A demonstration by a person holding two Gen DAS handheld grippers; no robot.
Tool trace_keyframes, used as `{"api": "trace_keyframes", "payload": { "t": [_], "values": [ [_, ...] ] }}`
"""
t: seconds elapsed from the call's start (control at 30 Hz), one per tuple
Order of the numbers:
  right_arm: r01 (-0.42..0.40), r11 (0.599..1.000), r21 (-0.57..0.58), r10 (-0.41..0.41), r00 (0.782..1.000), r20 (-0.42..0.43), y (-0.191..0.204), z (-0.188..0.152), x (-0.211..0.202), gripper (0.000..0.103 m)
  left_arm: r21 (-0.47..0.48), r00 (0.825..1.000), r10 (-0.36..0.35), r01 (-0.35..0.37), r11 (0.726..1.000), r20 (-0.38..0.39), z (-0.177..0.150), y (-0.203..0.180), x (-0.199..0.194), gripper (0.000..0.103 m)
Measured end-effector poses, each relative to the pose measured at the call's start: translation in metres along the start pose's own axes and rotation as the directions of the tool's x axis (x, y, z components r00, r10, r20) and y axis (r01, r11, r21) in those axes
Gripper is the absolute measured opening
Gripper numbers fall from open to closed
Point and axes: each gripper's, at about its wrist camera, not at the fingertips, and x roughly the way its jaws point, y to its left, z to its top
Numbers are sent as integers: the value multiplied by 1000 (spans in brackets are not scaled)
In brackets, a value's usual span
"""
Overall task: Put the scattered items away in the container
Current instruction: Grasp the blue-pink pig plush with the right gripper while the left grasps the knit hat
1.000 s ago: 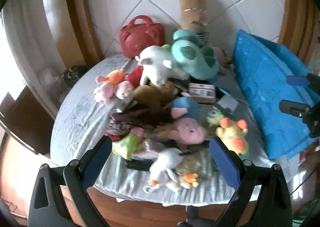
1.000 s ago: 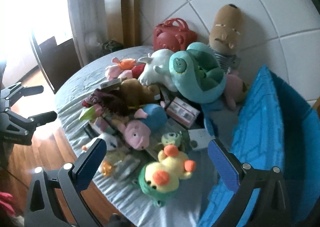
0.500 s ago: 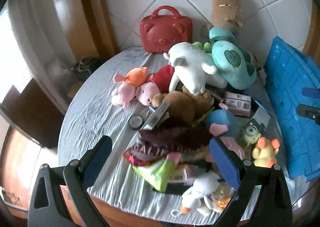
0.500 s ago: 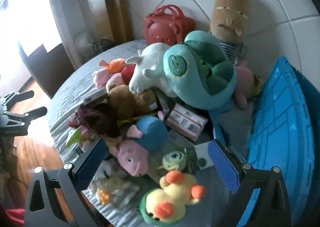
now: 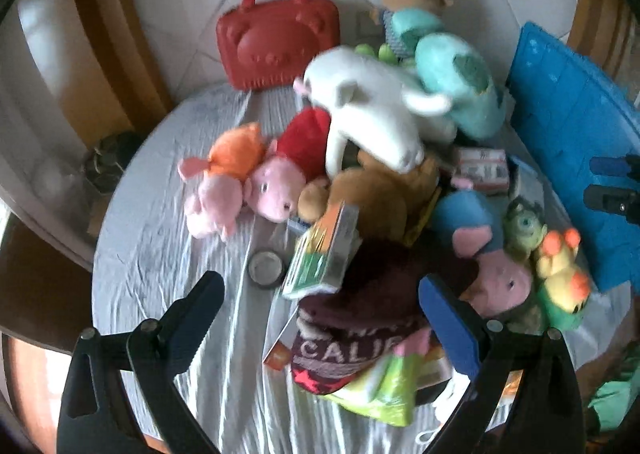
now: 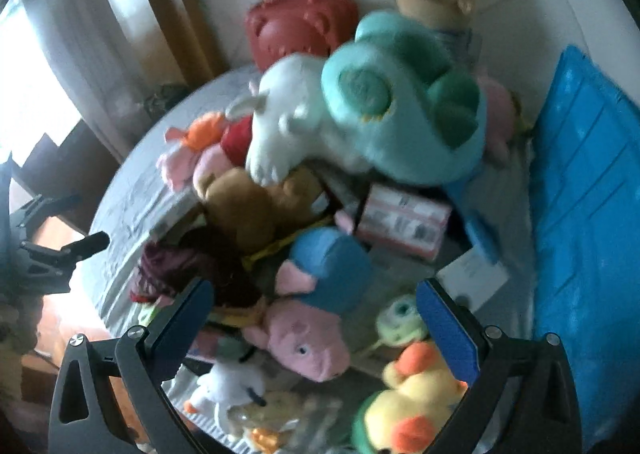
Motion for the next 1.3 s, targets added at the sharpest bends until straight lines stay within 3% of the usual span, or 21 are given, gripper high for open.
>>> {"api": "trace_keyframes", "payload": {
  "t": [0.23, 0.33, 0.4, 0.7, 1.0, 1.2, 1.3],
  "values": [
    [-34, 999, 8, 34, 998, -58, 5, -31, 33, 103, -43, 998, -43, 41, 998, -44, -48, 9, 25, 99],
    [-18, 1000, 11, 18, 998, -57, 0, -46, 40, 102, -21, 999, -6, 5, 1000, -34, -62, 2, 29, 98],
    [-8, 1000, 21, 9, 998, -61, -4, -55, 44, 102, -16, 1000, 9, -10, 1000, -27, -71, -1, 33, 91],
    [28, 994, 109, -16, 994, -106, -14, -83, 70, 103, -9, 1000, -7, 7, 1000, -2, -72, -2, 59, 91],
    [76, 975, 207, -58, 994, -91, -17, -74, 96, 103, 17, 1000, -12, 12, 1000, -22, -68, -8, 98, 91],
    [97, 970, 223, -81, 993, -82, -11, -61, 119, 103, -25, 999, -49, 48, 999, -20, -64, -7, 108, 91],
    [122, 969, 217, -104, 991, -89, -8, -51, 133, 103, -49, 996, -82, 81, 996, -24, -64, -6, 108, 83]
  ]
}}
